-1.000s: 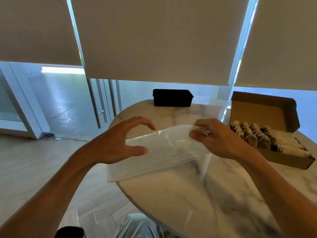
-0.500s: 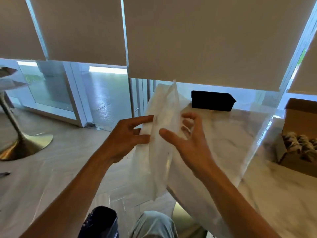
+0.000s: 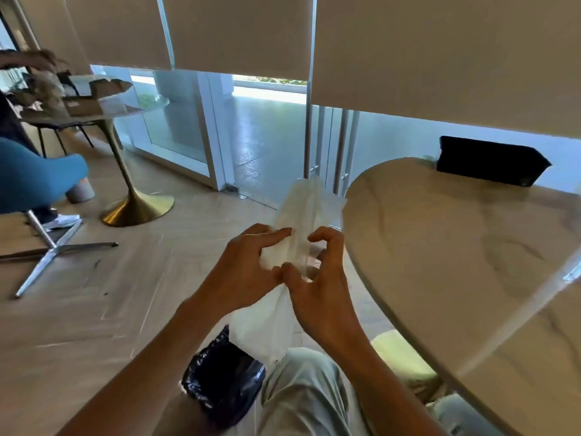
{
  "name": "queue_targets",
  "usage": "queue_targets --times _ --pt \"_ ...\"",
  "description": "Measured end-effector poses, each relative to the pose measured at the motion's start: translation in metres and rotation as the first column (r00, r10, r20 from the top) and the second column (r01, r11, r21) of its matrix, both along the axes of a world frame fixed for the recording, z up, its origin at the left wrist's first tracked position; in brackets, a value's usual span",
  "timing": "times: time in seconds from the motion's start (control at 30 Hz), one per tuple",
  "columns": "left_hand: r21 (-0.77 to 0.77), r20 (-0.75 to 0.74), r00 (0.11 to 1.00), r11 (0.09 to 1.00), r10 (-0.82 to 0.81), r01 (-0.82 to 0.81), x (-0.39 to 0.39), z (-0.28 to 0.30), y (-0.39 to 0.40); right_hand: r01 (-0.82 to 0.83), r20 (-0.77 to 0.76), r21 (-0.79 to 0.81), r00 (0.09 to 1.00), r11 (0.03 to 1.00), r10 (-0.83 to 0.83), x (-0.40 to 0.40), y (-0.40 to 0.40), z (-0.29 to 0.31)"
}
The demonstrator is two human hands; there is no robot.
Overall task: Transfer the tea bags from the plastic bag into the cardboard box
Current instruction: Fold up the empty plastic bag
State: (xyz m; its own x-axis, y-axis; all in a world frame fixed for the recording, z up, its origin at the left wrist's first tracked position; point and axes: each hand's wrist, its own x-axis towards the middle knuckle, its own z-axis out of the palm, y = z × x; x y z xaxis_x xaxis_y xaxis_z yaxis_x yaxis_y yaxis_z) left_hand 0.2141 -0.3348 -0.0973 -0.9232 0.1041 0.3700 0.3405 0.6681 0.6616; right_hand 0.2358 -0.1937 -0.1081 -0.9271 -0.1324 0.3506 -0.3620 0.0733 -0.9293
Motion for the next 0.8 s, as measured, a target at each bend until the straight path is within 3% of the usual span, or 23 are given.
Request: queue_targets --times 0.1,0.17,0.27,0.33,0.43,0.53,0.63,0.73,0.8 --pt "0.144 0.176 0.984 0.990 -0.018 -0.008 0.010 -0.010 -0.024 0.021 -0.075 0.173 0.997 0.985 -0.008 -0.005 -0.009 -0.022" --pt "0.322 0.315 0.946 0.946 -0.082 -0.025 0.017 -0.017 -0.040 -0.039 -0.022 0.179 0.999 0.983 0.043 -0.006 -0.013 -0.032" --pt "0.567 0.436 0.872 0.820 -0.221 -0.076 0.025 -0.033 -0.060 -0.160 0.221 -0.009 0.963 0.987 0.158 -0.012 -0.015 -0.045" --pt "0.616 0.478 0.838 0.781 -0.264 -0.105 0.030 -0.045 -0.071 -0.257 0.419 -0.160 0.857 0.953 0.301 -0.019 -0.015 -0.053" --pt "0.618 0.501 0.827 0.774 -0.256 -0.134 0.036 -0.064 -0.084 -0.328 0.529 -0.281 0.731 0.902 0.431 -0.028 -0.019 -0.061" --pt "0.498 0.514 0.848 0.851 -0.133 -0.168 0.036 -0.077 -0.094 -0.377 0.564 -0.103 0.740 0.920 0.367 -0.037 -0.035 -0.071" --pt "0.211 0.431 0.894 0.949 0.124 -0.234 0.031 -0.089 -0.102 -0.349 0.465 0.164 0.852 0.923 0.240 -0.051 -0.055 -0.088" --pt "0.149 0.355 0.898 0.932 0.261 -0.330 0.019 -0.108 -0.112 -0.295 0.261 0.463 0.946 0.836 0.189 -0.068 -0.072 -0.105" --pt "0.173 0.363 0.880 0.906 0.305 -0.385 0.012 -0.125 -0.120 -0.294 0.178 0.563 0.956 0.772 0.234 -0.079 -0.079 -0.118"
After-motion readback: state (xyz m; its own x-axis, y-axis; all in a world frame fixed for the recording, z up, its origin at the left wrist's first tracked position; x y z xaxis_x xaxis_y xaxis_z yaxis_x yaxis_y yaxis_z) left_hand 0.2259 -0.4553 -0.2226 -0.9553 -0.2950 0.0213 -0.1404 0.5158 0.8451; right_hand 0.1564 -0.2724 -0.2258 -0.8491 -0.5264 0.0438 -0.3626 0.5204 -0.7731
